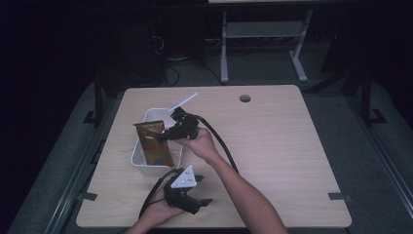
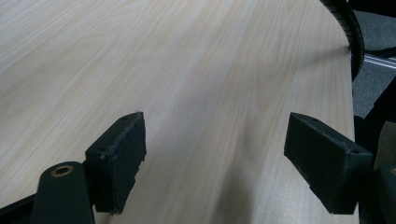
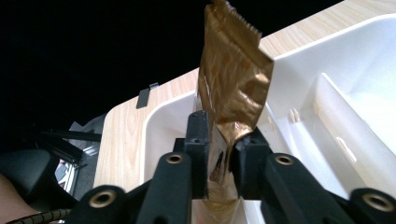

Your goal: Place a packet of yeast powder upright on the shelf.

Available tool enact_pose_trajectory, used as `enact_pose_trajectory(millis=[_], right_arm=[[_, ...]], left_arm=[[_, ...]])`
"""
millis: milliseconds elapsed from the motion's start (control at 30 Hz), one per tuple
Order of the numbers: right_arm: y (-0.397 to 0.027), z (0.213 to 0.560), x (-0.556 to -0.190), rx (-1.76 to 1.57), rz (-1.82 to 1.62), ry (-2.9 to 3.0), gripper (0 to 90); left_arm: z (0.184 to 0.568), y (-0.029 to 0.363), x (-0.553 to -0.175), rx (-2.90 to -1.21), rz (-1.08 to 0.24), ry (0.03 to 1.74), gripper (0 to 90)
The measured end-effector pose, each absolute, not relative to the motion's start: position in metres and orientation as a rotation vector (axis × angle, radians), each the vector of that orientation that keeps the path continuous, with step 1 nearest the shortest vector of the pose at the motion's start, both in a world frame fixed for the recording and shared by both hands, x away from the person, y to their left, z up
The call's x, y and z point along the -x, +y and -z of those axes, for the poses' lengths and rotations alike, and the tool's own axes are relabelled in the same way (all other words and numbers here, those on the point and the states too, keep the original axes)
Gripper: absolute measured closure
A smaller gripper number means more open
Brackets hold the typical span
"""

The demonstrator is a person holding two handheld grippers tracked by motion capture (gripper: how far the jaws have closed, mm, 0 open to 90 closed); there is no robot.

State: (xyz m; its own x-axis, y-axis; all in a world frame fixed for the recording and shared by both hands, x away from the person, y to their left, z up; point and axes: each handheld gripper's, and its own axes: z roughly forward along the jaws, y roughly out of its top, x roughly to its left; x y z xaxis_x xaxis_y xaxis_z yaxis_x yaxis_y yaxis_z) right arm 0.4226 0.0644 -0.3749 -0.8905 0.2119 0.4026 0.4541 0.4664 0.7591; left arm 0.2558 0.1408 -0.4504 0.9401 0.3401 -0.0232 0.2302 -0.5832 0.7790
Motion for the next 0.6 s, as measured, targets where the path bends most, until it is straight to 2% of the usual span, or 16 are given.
enact_pose_trajectory(millis=[600], right_arm=[[0.048,0.373,-0.423,0.618,1.375,-2.464,54.2]], left_arm=[[0.450,0.141,-0.256,-2.217,-0.160,0.399,20.2]])
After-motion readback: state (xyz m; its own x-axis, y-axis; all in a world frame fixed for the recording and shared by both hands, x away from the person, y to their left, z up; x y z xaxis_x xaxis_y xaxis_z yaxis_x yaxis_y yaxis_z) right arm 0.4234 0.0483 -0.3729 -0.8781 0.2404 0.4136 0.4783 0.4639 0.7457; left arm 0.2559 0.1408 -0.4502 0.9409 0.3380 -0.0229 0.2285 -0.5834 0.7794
